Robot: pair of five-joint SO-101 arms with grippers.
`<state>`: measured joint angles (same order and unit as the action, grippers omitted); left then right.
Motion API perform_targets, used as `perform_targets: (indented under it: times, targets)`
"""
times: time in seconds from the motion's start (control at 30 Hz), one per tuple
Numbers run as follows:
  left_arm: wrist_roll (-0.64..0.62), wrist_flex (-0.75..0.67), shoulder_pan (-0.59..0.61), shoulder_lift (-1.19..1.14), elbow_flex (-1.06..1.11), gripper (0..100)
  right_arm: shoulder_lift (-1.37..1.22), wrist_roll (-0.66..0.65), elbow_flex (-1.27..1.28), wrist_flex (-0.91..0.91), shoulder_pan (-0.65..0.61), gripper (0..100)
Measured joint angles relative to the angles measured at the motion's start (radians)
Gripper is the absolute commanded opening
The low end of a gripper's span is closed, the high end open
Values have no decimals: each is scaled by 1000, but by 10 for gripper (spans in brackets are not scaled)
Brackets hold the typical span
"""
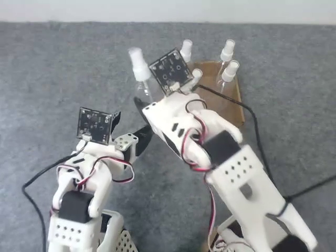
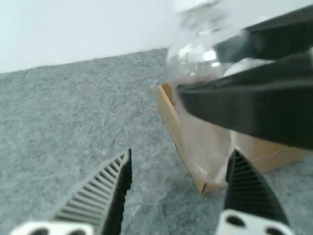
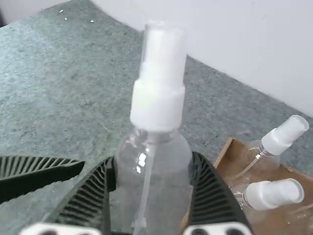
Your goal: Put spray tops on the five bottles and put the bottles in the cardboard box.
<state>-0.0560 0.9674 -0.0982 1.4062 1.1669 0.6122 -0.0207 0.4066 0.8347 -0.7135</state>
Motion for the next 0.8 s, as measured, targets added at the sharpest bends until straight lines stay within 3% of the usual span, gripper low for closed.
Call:
perform_targets:
  times: [0.27,0.5,0.8]
  targets:
    - [2,0,2,-28,0,280,106,0,-6,98,14,6]
    - [2,-6,49,-34,0,210,117,-71,14,104,255,6]
    - [2,-23,187,-34,44,155,115,-109,227,9,390,6]
